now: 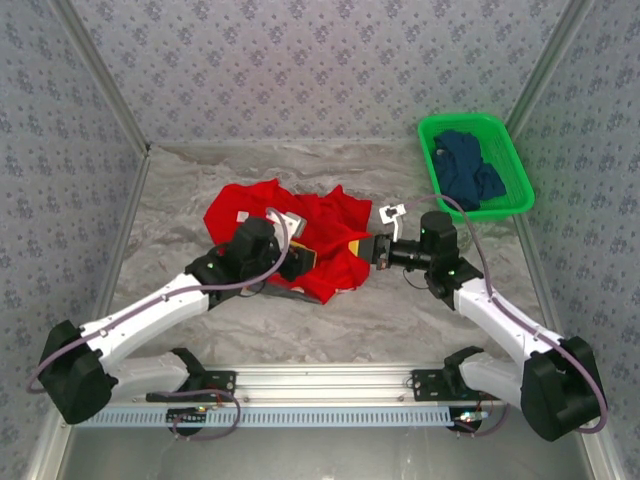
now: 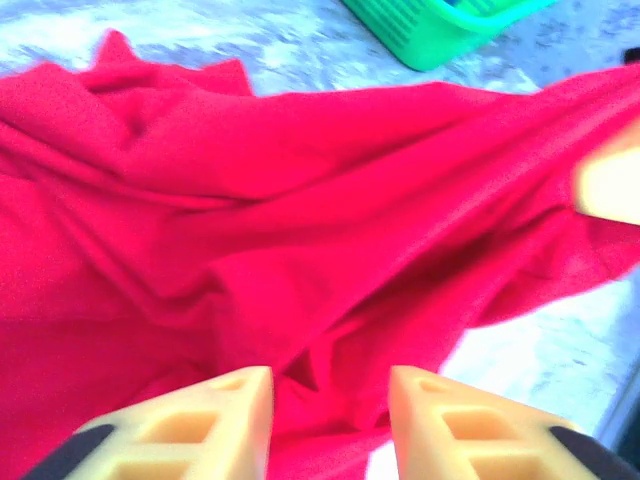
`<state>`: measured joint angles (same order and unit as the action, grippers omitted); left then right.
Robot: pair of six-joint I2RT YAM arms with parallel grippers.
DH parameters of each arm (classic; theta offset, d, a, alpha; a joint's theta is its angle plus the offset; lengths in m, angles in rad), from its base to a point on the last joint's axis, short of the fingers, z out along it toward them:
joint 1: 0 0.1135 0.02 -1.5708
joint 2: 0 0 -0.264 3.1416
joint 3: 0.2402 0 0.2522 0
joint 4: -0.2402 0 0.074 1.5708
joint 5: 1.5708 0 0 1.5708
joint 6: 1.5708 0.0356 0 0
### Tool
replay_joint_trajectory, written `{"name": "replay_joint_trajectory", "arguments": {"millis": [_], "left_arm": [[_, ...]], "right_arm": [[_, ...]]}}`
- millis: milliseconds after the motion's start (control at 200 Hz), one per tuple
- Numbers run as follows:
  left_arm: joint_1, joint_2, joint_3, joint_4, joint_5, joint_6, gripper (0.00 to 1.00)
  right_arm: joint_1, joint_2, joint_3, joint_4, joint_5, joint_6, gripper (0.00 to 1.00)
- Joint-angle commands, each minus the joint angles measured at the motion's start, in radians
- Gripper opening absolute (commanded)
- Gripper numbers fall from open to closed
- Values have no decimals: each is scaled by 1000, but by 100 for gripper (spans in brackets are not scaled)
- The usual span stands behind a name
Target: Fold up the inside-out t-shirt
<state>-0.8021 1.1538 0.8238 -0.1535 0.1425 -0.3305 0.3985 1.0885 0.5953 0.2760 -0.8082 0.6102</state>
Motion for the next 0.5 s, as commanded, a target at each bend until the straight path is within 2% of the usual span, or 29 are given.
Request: {"name": "replay_joint_trajectory", "arguments": {"millis": [0,165,495], "left_arm": [[-7,71,39,5,147,66,25],[-6,173,69,4,214,93,22],[-7,320,138,19,253,118,30]], "right_arm": [[-7,1,11,-20,-6,-22,0],[-22,-4,15,-48,2,-29,0],[-37,-13,11,-46,3,-26,0]]}}
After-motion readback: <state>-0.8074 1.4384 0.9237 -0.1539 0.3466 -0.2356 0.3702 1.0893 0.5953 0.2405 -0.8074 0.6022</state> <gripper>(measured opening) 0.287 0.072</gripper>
